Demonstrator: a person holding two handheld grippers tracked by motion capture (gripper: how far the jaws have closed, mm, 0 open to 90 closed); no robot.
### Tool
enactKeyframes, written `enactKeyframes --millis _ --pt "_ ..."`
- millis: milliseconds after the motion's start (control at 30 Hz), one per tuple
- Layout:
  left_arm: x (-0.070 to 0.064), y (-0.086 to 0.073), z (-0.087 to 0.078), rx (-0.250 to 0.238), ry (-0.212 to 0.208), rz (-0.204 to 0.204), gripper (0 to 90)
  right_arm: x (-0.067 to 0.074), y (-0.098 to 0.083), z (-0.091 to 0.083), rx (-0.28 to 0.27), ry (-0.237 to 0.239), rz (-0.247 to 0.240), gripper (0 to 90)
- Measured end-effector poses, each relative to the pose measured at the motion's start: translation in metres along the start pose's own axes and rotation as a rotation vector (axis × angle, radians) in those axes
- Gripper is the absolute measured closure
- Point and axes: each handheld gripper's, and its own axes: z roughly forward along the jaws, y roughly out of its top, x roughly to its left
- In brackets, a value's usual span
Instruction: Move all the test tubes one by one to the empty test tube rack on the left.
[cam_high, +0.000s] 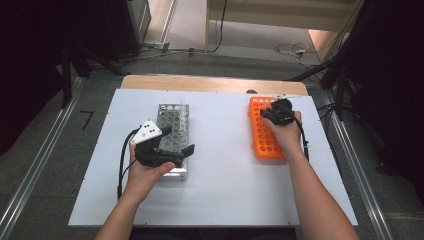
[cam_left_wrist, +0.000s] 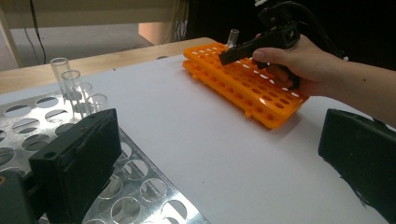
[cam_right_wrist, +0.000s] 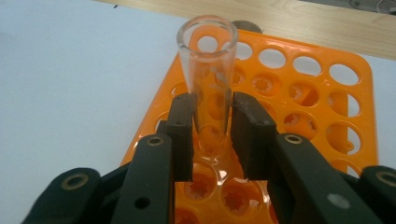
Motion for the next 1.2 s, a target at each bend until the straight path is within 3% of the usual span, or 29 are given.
enactKeyframes --millis 233,633,933,1200 --pt "-0.002 -0.001 0.001 0.002 -0.005 0.003 0.0 0.003 0.0 0.001 -0.007 -0.027 -0.021 73.2" --pt "0.0 -0.001 0.001 0.001 -0.006 -0.001 0.0 0.003 -0.001 -0.004 -0.049 -0.019 -0.018 73.8" --pt "-0.001 0.0 0.002 0.001 -0.009 0.003 0.0 0.0 0.003 -0.024 -0.128 0.021 0.001 73.9" --pt "-0.003 0.0 0.003 0.002 -0.012 0.007 0.0 0.004 0.005 -0.045 -0.167 0.064 -0.016 73.9"
